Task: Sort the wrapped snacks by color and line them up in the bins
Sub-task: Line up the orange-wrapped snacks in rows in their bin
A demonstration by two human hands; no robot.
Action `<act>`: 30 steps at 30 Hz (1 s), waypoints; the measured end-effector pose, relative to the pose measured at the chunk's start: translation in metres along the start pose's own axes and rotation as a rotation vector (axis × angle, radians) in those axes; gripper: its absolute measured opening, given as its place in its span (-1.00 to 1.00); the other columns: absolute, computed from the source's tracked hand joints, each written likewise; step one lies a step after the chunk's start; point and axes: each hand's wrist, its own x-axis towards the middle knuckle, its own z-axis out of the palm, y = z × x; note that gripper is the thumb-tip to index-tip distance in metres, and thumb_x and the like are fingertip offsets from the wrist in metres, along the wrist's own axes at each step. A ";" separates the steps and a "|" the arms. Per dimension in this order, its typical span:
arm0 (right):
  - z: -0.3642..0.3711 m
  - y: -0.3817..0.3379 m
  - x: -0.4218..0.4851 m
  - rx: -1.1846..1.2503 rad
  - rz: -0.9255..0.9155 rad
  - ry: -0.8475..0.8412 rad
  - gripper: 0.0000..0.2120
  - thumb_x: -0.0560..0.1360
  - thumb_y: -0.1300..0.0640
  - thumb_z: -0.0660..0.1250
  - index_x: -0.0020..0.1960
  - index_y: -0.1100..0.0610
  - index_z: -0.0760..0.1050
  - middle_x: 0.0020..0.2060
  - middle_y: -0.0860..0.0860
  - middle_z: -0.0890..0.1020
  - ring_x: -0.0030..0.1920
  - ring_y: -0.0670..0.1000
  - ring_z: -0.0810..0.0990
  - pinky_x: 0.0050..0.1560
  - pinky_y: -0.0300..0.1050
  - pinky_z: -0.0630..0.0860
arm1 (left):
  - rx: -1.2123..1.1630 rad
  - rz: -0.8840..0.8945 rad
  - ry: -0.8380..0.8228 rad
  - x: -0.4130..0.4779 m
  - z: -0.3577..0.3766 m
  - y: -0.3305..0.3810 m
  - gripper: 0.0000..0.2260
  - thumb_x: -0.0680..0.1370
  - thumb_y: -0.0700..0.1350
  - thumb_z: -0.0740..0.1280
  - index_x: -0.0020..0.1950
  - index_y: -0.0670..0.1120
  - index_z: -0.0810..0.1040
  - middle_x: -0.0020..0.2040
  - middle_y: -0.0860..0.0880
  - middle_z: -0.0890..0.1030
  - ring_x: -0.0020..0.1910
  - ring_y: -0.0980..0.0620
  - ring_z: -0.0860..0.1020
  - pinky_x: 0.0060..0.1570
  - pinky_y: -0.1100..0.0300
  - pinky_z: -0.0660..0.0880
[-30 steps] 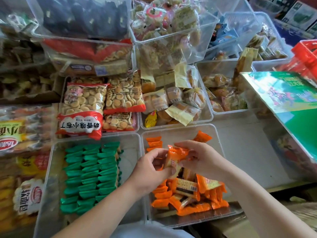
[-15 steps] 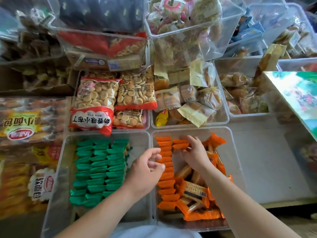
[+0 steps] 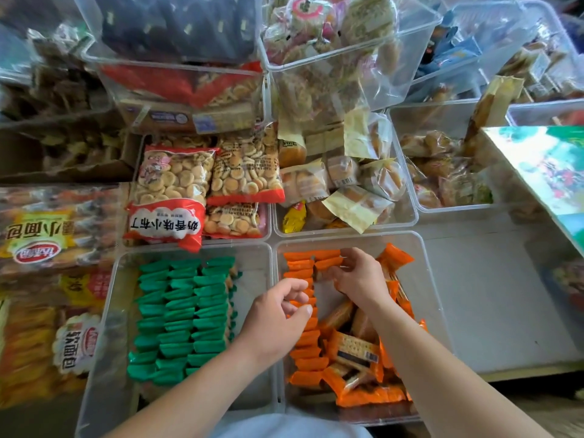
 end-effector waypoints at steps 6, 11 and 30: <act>-0.030 -0.002 -0.002 -0.072 0.004 -0.040 -0.56 0.48 0.07 0.56 0.33 0.09 0.60 0.10 -0.03 0.69 0.14 -0.02 0.65 0.17 -0.04 0.62 | 0.040 0.003 -0.014 -0.004 -0.001 -0.001 -0.73 0.61 -0.05 0.42 0.29 0.18 0.56 0.06 0.20 0.62 -0.01 0.19 0.61 -0.08 0.42 0.55; -0.077 0.000 -0.034 -0.060 0.000 0.034 -0.82 0.53 0.06 0.51 0.12 0.00 0.68 -0.12 -0.19 0.70 -0.06 -0.17 0.66 0.03 -0.17 0.61 | 0.299 0.178 -0.182 -0.002 0.021 0.010 -0.74 0.63 -0.01 0.38 0.32 0.09 0.57 0.16 0.16 0.57 0.10 0.18 0.55 0.14 0.23 0.55; -0.104 0.044 -0.131 -0.688 -0.101 -0.168 -0.39 0.52 0.06 0.43 0.53 -0.15 0.36 0.38 -0.14 0.49 0.42 0.02 0.42 0.32 -0.04 0.53 | 0.495 -0.025 -0.366 0.046 0.124 0.020 -0.21 0.45 0.02 0.52 0.62 0.07 0.24 0.44 -0.08 0.52 0.37 -0.19 0.52 0.29 -0.01 0.54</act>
